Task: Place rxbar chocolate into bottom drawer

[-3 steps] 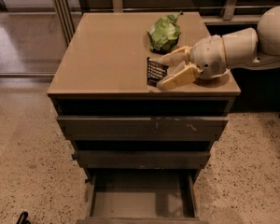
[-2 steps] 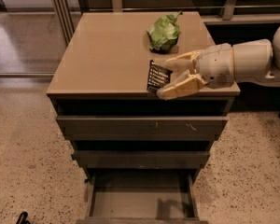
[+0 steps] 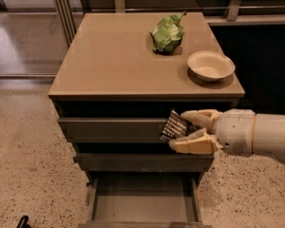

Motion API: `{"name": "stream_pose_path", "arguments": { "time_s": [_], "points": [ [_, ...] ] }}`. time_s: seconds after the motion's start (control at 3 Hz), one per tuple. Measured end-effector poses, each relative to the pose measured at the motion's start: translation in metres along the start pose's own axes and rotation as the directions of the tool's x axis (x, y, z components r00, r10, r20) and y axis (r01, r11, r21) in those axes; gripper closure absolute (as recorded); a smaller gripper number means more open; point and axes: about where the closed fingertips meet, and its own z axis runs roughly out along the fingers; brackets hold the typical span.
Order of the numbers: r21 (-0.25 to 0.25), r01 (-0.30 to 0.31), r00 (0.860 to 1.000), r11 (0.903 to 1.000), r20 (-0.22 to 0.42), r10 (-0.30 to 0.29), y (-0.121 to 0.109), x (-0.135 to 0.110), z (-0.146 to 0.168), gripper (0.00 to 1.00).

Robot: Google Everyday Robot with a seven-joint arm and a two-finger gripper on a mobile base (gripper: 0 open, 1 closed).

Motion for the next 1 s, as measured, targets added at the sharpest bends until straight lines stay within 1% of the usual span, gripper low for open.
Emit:
{"name": "stream_pose_path", "arguments": {
  "time_s": [0.33,0.67,1.0],
  "points": [
    [0.012,-0.098,0.994,0.9952,-0.042,0.098,-0.0127,0.0527,0.0048,1.00],
    [0.012,-0.097,0.994,0.9952,-0.042,0.097,-0.0126,0.0526,0.0048,1.00],
    [0.013,-0.063,0.997,0.9980,-0.050,0.063,-0.0071,0.0477,0.0065,1.00]
  ]
}}
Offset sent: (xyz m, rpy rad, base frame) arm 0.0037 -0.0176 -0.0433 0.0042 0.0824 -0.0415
